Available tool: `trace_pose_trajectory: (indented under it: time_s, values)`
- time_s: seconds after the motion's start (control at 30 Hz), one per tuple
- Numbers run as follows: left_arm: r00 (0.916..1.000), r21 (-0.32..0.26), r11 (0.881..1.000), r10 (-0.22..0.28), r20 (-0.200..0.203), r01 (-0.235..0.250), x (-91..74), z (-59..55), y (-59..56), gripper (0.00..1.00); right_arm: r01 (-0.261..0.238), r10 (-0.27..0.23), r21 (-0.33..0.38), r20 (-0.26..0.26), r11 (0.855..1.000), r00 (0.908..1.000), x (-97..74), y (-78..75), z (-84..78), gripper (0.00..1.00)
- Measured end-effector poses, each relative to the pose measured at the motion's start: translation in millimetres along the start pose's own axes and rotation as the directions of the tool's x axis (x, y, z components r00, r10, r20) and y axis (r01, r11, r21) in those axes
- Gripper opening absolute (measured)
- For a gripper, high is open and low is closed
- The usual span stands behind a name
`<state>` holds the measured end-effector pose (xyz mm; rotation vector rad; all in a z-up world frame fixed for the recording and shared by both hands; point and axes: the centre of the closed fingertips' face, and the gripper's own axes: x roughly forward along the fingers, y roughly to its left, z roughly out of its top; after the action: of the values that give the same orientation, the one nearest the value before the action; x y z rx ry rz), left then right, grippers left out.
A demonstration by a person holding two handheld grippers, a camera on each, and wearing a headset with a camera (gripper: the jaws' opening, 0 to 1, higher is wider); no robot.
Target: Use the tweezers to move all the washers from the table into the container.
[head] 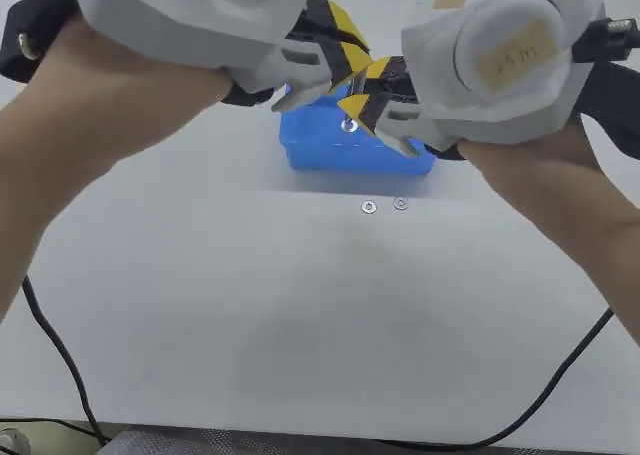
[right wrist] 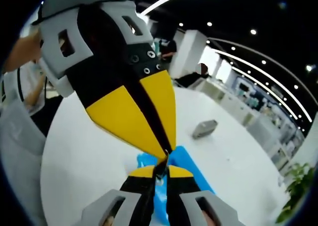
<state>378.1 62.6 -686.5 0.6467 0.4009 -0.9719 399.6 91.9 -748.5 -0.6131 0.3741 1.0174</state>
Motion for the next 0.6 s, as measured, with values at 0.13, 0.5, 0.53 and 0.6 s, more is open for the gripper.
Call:
trace_pose_trajectory:
  time_s: [0.13, 0.5, 0.53, 0.6]
  values:
    - [0.9999, -0.013, 1.0, 0.007, -0.007, -0.007, 10.2, -7.5, 3.0, 0.0, -0.006, 0.006, 0.026, -0.005, 1.0, 1.0, 9.6, -1.7, -8.1, 0.03]
    - [0.9987, -0.06, 0.998, 0.011, -0.049, -0.014, 30.7, -33.2, 9.1, 0.0, -0.049, 0.052, 0.078, -0.039, 0.996, 0.9979, 33.6, 3.2, -25.6, 0.03]
    - [0.9986, -0.063, 0.998, 0.01, -0.052, -0.013, 31.4, -34.5, 9.1, 0.0, -0.051, 0.055, 0.079, -0.043, 0.996, 0.9976, 34.9, 3.7, -26.7, 0.03]
    - [0.9982, -0.068, 0.998, 0.008, -0.06, -0.012, 33.6, -37.8, 8.8, 0.0, -0.061, 0.066, 0.084, -0.053, 0.995, 0.9964, 38.0, 5.1, -29.6, 0.03]
